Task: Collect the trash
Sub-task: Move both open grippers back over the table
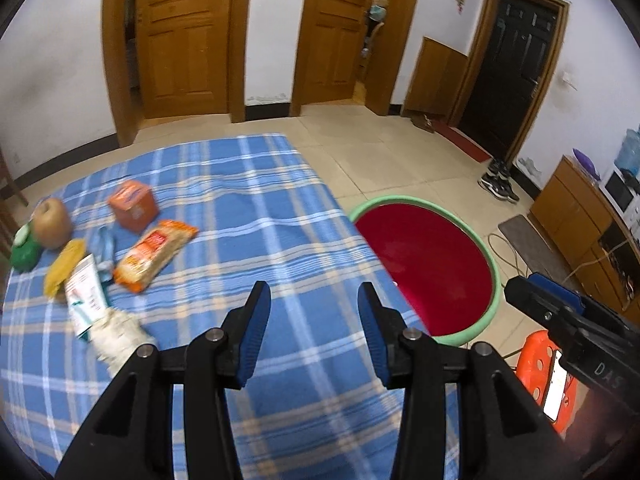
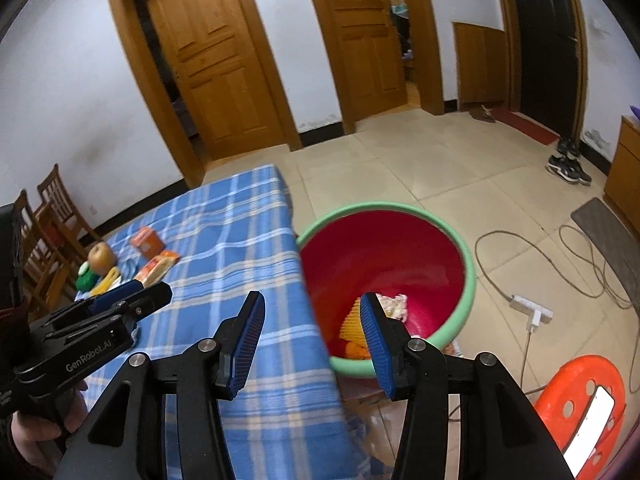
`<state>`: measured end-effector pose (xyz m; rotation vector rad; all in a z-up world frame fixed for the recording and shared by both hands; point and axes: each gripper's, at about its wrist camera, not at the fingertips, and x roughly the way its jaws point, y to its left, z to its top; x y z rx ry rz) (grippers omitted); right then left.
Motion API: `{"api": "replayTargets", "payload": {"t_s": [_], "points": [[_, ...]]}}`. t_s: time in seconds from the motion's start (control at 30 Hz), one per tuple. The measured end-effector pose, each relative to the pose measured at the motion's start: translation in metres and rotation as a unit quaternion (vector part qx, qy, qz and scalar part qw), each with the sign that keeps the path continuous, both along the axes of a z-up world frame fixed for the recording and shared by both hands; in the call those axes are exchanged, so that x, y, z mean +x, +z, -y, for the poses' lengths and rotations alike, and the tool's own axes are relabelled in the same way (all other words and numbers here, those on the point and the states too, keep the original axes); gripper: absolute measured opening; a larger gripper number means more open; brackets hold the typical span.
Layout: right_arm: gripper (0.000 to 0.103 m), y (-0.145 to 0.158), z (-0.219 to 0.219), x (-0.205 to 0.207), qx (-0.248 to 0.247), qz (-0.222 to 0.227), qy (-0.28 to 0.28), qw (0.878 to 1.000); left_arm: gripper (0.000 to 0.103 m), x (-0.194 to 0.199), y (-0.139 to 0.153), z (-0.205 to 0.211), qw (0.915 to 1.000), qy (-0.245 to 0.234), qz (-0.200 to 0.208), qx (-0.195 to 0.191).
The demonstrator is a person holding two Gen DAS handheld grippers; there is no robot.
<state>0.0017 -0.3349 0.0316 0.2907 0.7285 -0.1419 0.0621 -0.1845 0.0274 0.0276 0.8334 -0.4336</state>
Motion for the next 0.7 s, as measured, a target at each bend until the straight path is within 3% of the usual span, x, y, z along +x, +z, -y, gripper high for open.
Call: {"api": "replayTargets", "payload": {"t_s": [0.37,0.7], "points": [[0.051,0.013,-0.058,-0.008,-0.009,0.013,0.045,0.999,0.045,-0.026,0.015,-0.071,0.9981,0.056,0.021,-0.014],[0.051,0.022,-0.120,0.008,-0.012,0.013,0.104,0.994,0.046,-0.034,0.026,-0.149,0.9914,0.124,0.039,-0.017]]}}
